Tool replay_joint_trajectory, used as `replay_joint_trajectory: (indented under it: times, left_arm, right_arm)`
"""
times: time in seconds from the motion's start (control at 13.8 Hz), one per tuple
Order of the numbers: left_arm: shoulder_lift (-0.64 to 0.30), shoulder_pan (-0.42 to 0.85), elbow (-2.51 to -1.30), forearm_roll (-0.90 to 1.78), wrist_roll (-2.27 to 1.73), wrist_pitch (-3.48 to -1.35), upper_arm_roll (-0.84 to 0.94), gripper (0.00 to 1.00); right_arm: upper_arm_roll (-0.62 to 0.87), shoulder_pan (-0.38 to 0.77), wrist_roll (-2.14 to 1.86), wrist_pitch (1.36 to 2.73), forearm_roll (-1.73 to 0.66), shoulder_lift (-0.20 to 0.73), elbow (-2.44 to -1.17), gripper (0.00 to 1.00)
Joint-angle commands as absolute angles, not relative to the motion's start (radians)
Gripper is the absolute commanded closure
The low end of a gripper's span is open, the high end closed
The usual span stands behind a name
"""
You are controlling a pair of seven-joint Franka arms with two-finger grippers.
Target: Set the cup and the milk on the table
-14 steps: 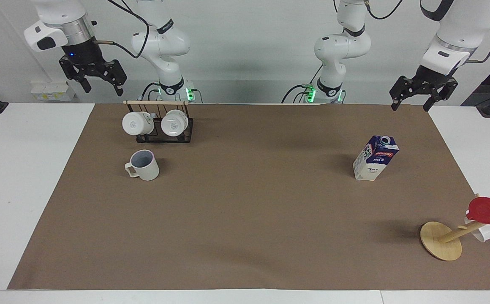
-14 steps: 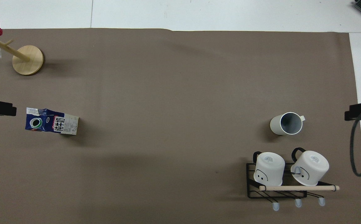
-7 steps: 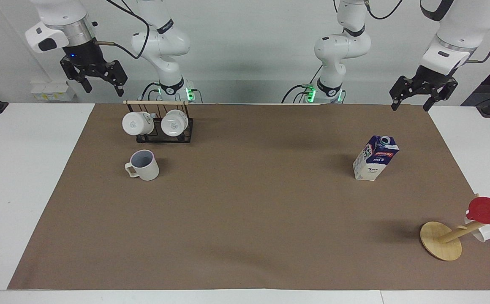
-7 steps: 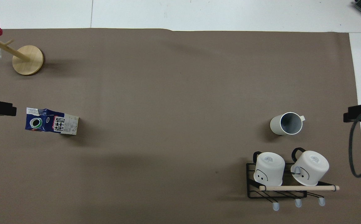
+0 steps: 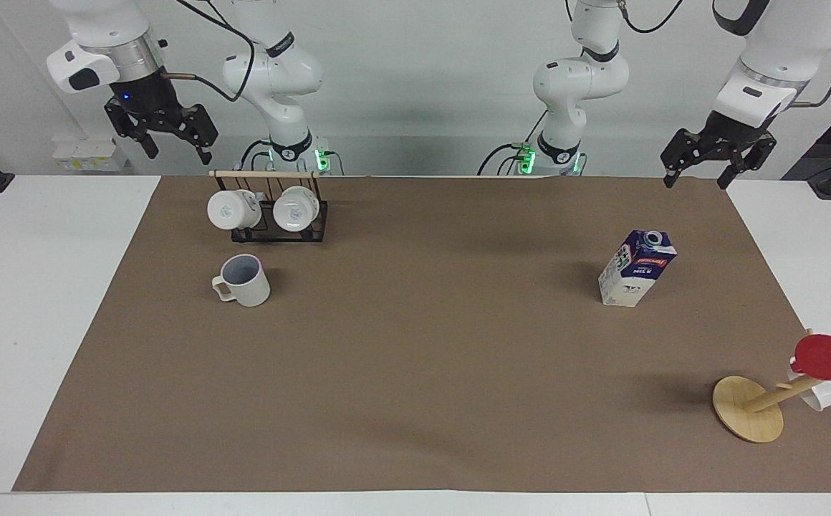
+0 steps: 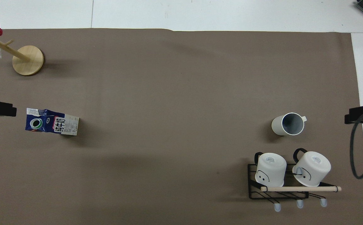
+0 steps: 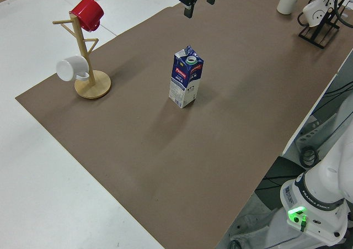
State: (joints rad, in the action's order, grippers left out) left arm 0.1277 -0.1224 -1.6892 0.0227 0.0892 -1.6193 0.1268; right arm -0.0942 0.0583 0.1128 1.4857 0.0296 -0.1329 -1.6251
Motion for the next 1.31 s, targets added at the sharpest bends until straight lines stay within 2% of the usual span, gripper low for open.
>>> replay_joint_trajectory:
  times: [0.0, 0.36, 0.73, 1.24]
  left_arm:
    - [0.126, -0.129, -1.677, 0.009, 0.083, -1.603, 0.132, 0.00]
    - [0.126, -0.129, -1.677, 0.009, 0.083, -1.603, 0.132, 0.00]
    - [0.126, -0.129, -1.677, 0.009, 0.083, -1.603, 0.132, 0.00]
    - [0.126, -0.130, -1.677, 0.009, 0.083, -1.603, 0.132, 0.00]
  right_arm:
    - [-0.092, 0.049, 0.137, 1.491, 0.018, -0.158, -1.652, 0.00]
    - [-0.092, 0.049, 0.147, 1.523, 0.018, -0.150, -1.681, 0.00]
    - [-0.092, 0.034, 0.149, 1.664, 0.018, -0.132, -1.761, 0.00]
    - [-0.092, 0.028, 0.149, 1.867, 0.018, -0.095, -1.962, 0.00]
